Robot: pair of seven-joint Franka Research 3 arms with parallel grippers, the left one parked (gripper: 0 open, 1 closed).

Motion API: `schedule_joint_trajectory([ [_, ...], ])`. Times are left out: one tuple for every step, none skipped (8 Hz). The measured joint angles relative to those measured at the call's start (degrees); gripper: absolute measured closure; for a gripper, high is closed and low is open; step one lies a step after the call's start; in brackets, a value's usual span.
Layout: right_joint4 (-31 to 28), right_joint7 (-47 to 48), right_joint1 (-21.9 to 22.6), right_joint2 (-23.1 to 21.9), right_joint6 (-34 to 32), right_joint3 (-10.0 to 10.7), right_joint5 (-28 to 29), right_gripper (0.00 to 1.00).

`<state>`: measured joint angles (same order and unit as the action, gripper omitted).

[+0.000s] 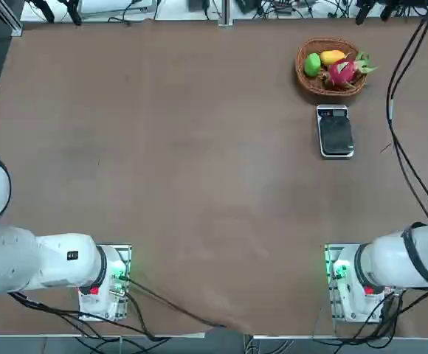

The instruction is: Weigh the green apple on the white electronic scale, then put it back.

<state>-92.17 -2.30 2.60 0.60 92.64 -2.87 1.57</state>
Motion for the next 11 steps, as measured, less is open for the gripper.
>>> schedule_joint_trajectory([
  [0.02,0.0,0.0,-0.01,0.0,0.0,0.02,0.0],
  [0.03,0.01,0.0,-0.01,0.15,0.0,0.02,0.0],
  [-0.01,0.01,0.0,0.27,1.43,0.0,0.01,0.0],
  [-0.25,0.01,0.02,1.65,4.22,0.0,0.02,0.0],
  [-0.59,0.01,0.01,4.92,8.26,0.0,0.02,0.0],
  [-0.75,-0.05,0.02,9.47,13.31,0.0,0.01,0.0],
  [-0.69,-0.25,0.03,14.33,18.59,-0.06,0.01,0.0],
  [-0.2,-0.99,0.15,18.68,22.95,-0.21,0.01,0.0],
  [1.08,-2.71,0.44,22.38,26.17,-0.33,0.0,0.0],
  [3.01,-4.99,0.74,25.53,28.42,-0.42,0.0,0.0],
  [5.37,-7.24,0.88,28.45,29.56,-0.47,0.0,0.0],
])
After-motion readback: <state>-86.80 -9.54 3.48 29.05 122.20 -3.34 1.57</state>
